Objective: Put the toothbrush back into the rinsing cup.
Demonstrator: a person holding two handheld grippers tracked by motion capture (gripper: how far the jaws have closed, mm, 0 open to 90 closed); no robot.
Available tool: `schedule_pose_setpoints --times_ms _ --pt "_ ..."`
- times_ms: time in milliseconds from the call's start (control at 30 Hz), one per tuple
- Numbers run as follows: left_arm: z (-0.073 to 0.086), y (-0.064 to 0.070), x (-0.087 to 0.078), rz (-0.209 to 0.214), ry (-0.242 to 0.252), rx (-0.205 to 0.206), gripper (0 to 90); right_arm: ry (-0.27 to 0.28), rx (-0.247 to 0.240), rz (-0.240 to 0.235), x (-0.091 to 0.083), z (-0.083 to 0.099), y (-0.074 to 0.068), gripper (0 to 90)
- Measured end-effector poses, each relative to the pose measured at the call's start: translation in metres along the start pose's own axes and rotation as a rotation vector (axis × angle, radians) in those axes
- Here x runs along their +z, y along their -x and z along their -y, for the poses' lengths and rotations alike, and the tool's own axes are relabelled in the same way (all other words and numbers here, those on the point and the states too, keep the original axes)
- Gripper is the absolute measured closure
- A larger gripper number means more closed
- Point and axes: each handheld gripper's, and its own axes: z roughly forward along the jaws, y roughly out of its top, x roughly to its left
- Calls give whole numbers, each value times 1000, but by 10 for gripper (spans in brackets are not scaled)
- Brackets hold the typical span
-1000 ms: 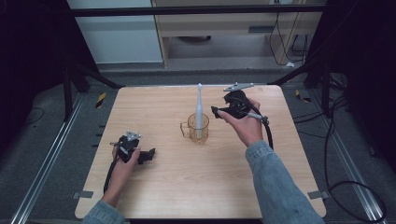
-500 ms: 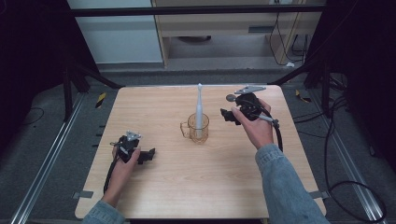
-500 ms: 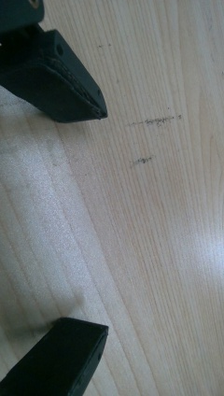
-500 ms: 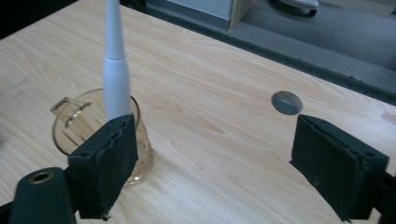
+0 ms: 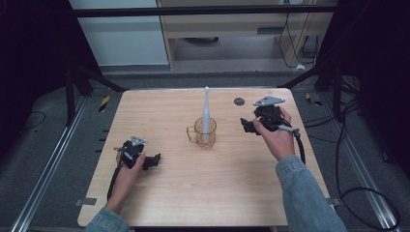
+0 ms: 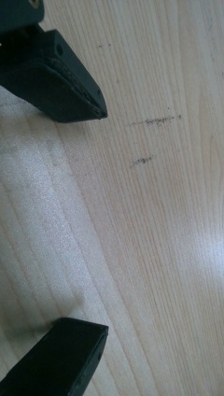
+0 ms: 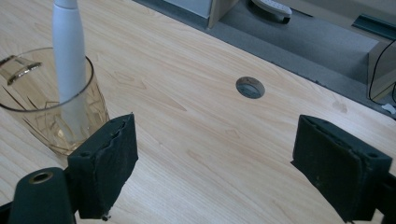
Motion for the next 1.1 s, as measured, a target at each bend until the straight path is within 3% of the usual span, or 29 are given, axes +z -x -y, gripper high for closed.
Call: schedule_pose_setpoints --times_ms 533,1100 --pt "0 0 0 0 0 0 0 -26 57 24 -9 50 15 145" --pt "0 0 0 0 0 0 0 -77 129 10 0 102 15 148"
